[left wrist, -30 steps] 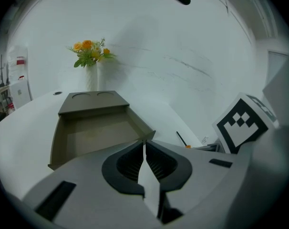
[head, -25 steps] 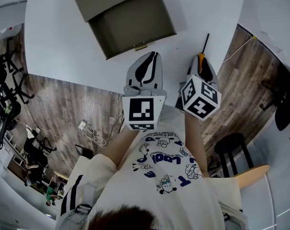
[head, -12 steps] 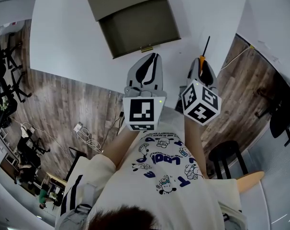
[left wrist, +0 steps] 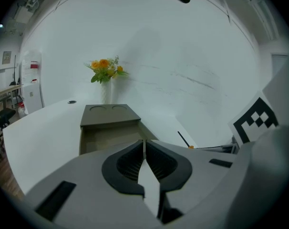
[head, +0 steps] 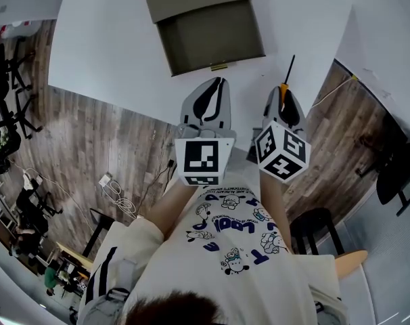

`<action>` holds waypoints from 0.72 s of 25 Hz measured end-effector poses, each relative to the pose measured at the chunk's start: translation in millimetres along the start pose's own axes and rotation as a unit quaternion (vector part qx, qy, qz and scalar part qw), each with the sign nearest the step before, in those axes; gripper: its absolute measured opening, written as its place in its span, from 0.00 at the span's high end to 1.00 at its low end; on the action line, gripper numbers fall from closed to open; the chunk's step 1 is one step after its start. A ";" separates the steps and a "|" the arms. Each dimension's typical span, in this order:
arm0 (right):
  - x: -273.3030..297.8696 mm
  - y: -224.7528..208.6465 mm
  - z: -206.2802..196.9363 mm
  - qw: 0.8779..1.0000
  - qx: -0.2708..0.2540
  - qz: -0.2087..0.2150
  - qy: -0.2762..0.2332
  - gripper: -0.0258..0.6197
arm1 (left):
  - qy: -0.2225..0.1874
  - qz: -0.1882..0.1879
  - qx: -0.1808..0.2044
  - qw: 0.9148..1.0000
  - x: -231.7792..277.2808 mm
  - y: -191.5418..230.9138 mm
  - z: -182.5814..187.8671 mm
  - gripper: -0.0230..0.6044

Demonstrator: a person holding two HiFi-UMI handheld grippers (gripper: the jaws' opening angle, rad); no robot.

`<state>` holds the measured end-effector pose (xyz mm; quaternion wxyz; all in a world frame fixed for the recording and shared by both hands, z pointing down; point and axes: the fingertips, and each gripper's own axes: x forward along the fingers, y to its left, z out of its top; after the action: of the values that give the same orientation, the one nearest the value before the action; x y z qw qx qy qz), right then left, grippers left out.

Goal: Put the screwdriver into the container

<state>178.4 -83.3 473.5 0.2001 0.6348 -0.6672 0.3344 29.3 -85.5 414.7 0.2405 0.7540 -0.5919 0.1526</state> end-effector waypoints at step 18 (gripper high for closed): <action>-47.7 32.5 -35.7 0.999 0.007 -0.002 -0.041 0.79 | -0.025 -0.022 0.020 0.999 -48.0 20.4 -5.5 0.92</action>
<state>146.3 -25.2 459.1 0.1688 0.6508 -0.6713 0.3121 -2.3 -47.0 398.3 0.2142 0.7751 -0.5777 0.1402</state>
